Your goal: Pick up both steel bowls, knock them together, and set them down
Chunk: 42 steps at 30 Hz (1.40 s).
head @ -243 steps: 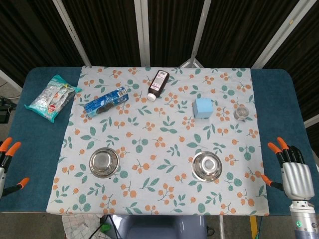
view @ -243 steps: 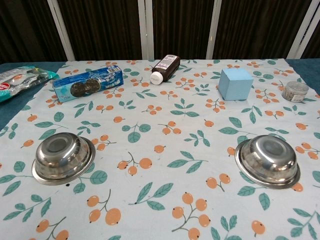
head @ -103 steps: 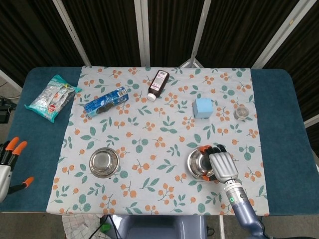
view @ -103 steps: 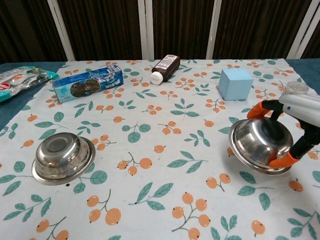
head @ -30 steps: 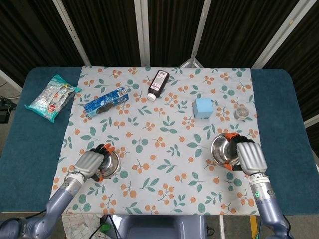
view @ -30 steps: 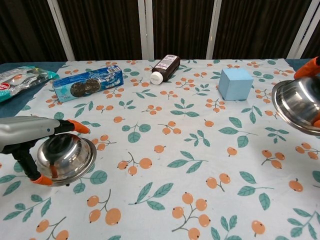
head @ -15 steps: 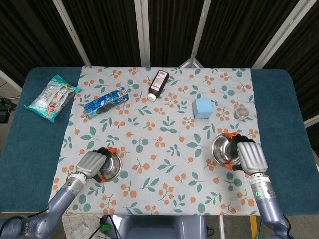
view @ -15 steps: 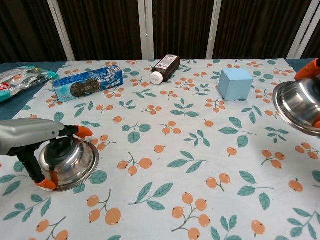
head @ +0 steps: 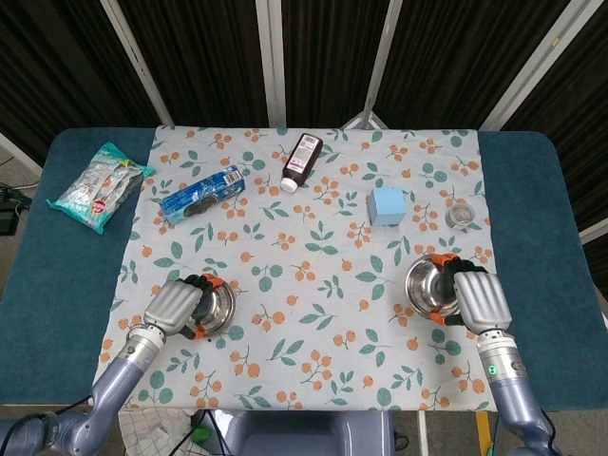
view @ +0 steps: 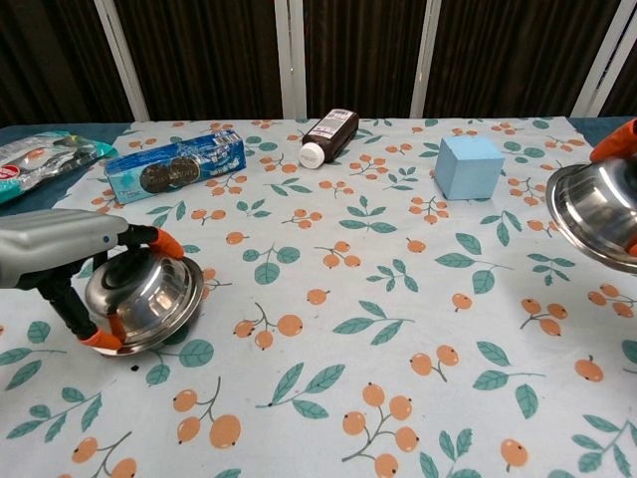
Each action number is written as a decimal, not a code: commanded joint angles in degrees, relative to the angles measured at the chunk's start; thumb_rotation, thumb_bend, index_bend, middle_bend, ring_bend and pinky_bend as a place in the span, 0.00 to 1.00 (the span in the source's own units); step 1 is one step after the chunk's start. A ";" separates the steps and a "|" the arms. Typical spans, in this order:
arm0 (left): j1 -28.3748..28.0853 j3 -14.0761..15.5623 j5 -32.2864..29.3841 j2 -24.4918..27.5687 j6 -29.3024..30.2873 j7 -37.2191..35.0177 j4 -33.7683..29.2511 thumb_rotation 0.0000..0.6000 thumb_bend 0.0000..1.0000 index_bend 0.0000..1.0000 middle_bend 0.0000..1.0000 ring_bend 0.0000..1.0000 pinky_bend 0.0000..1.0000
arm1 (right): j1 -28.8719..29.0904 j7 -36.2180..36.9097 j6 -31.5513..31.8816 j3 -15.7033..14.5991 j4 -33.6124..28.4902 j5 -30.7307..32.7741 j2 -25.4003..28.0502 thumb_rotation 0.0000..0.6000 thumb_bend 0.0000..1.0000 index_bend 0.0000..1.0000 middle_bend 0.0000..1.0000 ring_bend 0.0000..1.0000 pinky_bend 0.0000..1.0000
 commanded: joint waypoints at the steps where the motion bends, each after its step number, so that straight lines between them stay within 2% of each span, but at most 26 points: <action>1: 0.80 0.05 2.06 -0.01 1.24 -2.25 0.78 1.00 0.08 0.27 0.27 0.24 0.40 | -0.10 0.21 0.10 0.00 -0.02 -0.12 0.10 1.00 0.09 0.37 0.35 0.50 0.38; 5: 1.26 0.04 4.03 0.75 1.69 -4.85 1.23 1.00 0.08 0.27 0.27 0.24 0.40 | -0.23 0.68 0.19 0.10 -0.25 -0.29 0.49 1.00 0.09 0.37 0.35 0.50 0.38; 10: 2.45 -0.47 8.59 1.90 3.37 -12.53 2.15 1.00 0.08 0.27 0.27 0.24 0.40 | -0.71 2.25 0.78 0.47 -1.08 -1.11 1.55 1.00 0.09 0.37 0.35 0.50 0.38; 16: 4.18 -1.43 15.65 3.41 6.21 -29.35 3.32 1.00 0.08 0.27 0.26 0.23 0.40 | -1.34 6.95 1.35 1.36 -1.97 -3.85 3.07 1.00 0.09 0.37 0.35 0.50 0.38; 20: 5.12 -1.93 20.24 4.10 8.99 -41.19 4.23 1.00 0.07 0.27 0.24 0.22 0.39 | -1.47 13.84 0.51 2.39 -2.06 -6.60 4.16 1.00 0.09 0.37 0.35 0.50 0.38; 26: 5.72 -2.06 25.88 3.92 12.85 -56.21 7.61 1.00 0.07 0.27 0.22 0.20 0.38 | -1.62 31.22 -1.41 4.72 -1.65 -11.51 6.22 1.00 0.09 0.40 0.35 0.50 0.38; 27: 5.84 -2.24 26.82 3.38 13.99 -59.56 8.65 1.00 0.07 0.27 0.22 0.20 0.38 | -1.58 37.25 -2.21 5.47 -1.63 -12.54 6.76 1.00 0.09 0.40 0.35 0.50 0.38; 33: 6.15 -3.93 28.58 -0.55 18.76 -71.48 13.56 1.00 0.07 0.28 0.22 0.20 0.38 | -0.79 61.59 -6.67 7.01 -0.19 -17.82 9.90 1.00 0.09 0.40 0.35 0.50 0.38; 37: 6.13 -5.15 29.18 -4.85 21.84 -76.79 18.31 1.00 0.07 0.29 0.22 0.20 0.39 | 0.29 79.34 -8.50 7.58 1.64 -22.10 10.87 1.00 0.09 0.41 0.35 0.50 0.38; 42: 5.52 -5.97 30.04 -8.57 23.88 -80.15 22.28 1.00 0.07 0.29 0.22 0.20 0.38 | 1.74 96.31 -8.86 6.97 4.72 -28.02 11.53 1.00 0.09 0.41 0.35 0.50 0.37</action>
